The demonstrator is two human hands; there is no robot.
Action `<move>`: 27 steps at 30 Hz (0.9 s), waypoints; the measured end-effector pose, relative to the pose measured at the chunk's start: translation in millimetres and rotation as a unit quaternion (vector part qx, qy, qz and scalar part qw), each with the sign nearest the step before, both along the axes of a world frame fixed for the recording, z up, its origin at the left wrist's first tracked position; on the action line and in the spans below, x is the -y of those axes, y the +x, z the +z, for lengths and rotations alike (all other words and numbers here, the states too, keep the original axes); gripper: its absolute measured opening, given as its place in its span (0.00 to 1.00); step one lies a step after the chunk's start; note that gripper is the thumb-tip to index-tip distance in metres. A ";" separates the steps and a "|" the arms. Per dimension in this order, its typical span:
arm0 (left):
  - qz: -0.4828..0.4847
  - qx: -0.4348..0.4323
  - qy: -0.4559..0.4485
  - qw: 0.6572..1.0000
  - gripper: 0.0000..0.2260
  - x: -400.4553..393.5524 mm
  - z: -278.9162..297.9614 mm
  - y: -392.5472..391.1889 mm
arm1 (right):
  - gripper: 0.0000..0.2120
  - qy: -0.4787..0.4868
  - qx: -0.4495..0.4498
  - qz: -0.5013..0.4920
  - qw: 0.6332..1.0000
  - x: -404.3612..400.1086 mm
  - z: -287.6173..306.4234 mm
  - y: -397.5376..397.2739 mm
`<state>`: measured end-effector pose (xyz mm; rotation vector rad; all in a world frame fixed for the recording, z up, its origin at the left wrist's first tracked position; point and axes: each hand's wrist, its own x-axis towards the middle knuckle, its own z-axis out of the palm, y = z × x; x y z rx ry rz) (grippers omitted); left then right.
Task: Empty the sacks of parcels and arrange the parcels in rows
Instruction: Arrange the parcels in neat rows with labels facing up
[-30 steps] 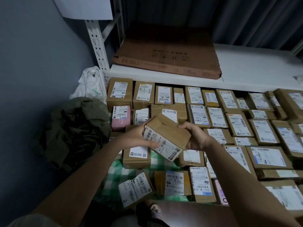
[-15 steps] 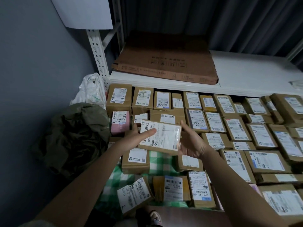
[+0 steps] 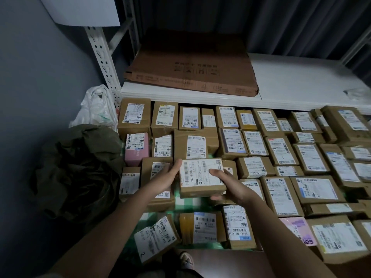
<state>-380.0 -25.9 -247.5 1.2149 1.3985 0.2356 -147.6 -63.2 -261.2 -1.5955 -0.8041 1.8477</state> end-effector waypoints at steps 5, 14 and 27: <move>-0.111 -0.201 0.151 0.962 0.24 -0.2 -33.1 -17.0 | 0.28 -0.023 0.032 -0.009 0.999 23.3 -23.2 16.9; -0.211 -0.292 0.194 0.912 0.25 15.6 -70.4 -38.0 | 0.38 -0.038 0.088 -0.039 0.995 31.7 -54.9 -1.2; -0.225 -0.283 0.203 0.910 0.30 17.3 -72.8 -45.0 | 0.37 -0.025 0.116 -0.079 0.990 13.8 -69.2 -42.7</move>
